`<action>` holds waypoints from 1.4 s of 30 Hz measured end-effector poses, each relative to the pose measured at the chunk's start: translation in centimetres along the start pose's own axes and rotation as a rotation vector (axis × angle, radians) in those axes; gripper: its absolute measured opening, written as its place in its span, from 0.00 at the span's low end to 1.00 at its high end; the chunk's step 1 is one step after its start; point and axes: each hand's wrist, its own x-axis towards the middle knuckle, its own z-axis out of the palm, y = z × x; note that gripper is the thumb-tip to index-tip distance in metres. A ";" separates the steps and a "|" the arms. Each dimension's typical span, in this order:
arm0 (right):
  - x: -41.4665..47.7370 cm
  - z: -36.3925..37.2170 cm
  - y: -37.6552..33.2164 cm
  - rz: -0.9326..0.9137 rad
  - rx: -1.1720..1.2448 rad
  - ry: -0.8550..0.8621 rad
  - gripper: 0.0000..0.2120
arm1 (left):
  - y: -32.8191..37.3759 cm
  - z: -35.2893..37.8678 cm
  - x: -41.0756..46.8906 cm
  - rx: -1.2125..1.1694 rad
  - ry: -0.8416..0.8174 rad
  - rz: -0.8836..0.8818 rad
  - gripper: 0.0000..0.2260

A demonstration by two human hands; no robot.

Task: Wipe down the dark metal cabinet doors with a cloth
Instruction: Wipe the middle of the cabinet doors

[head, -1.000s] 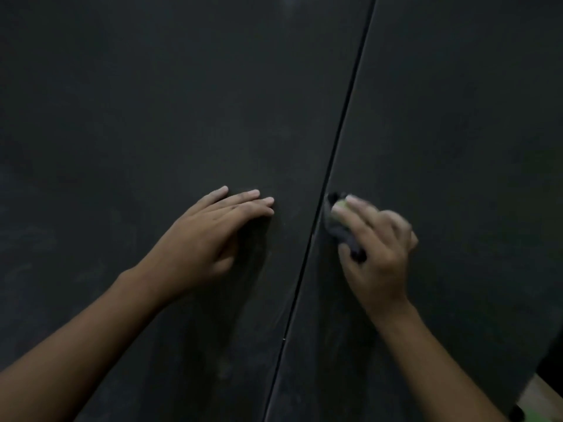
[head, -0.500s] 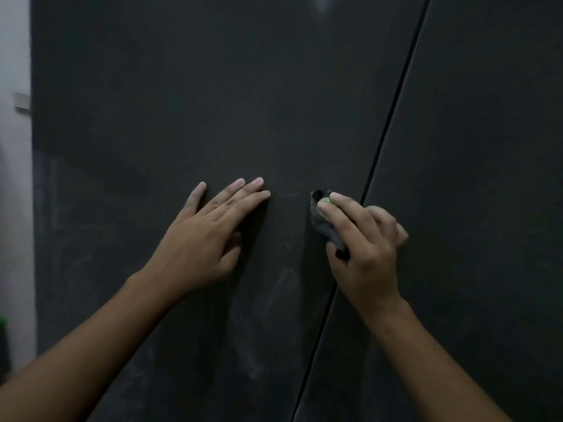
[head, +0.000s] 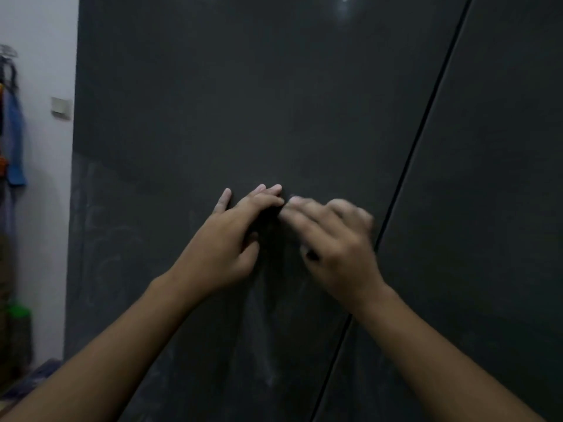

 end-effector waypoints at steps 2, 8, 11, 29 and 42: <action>0.0 0.0 0.2 -0.205 0.031 -0.112 0.17 | 0.1 -0.4 -0.3 -0.073 0.100 -0.039 0.33; 4.3 -0.1 1.4 0.119 0.011 0.118 0.20 | -0.3 -2.5 -1.2 0.023 0.213 -0.147 0.35; 4.9 0.9 -1.5 0.193 -0.022 0.075 0.25 | 0.4 -2.8 -1.6 0.027 0.247 -0.176 0.32; 4.1 2.6 -6.5 0.289 0.168 -0.144 0.29 | 5.7 2.0 -1.5 -0.281 0.532 -0.532 0.10; 2.7 -1.3 2.9 -0.094 0.203 -0.375 0.38 | 4.4 7.0 2.6 0.262 0.568 -0.367 0.35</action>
